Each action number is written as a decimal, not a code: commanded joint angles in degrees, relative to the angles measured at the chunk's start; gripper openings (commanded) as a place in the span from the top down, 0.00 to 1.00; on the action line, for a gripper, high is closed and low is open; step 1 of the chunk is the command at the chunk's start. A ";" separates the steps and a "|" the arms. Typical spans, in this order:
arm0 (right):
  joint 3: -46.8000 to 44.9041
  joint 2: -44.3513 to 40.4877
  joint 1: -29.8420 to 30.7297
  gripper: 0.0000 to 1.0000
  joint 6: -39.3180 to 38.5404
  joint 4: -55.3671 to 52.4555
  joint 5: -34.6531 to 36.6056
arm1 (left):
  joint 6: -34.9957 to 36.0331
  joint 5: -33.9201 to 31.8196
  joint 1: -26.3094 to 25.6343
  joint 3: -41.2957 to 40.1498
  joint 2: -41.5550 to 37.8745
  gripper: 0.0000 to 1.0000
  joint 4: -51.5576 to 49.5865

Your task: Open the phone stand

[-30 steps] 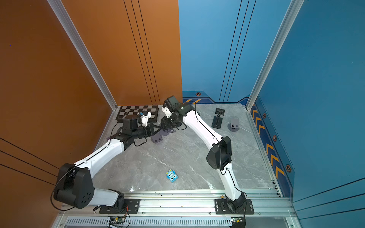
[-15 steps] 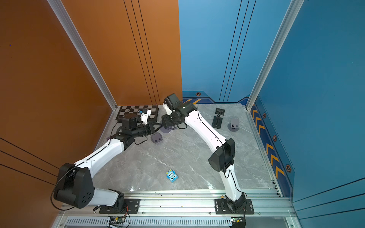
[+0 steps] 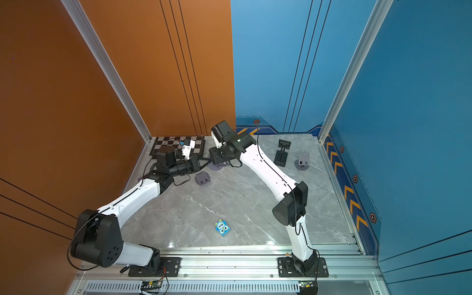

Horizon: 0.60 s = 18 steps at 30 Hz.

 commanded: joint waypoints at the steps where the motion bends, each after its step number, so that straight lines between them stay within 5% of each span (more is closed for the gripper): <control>1: 1.63 -13.11 0.48 0.71 -0.49 -3.94 -0.51 | -1.69 -16.93 6.71 -3.62 5.35 1.00 -10.81; 18: -2.47 -19.55 4.51 0.71 -1.77 -1.85 4.37 | -7.93 -15.98 9.47 -3.28 11.11 1.00 -9.32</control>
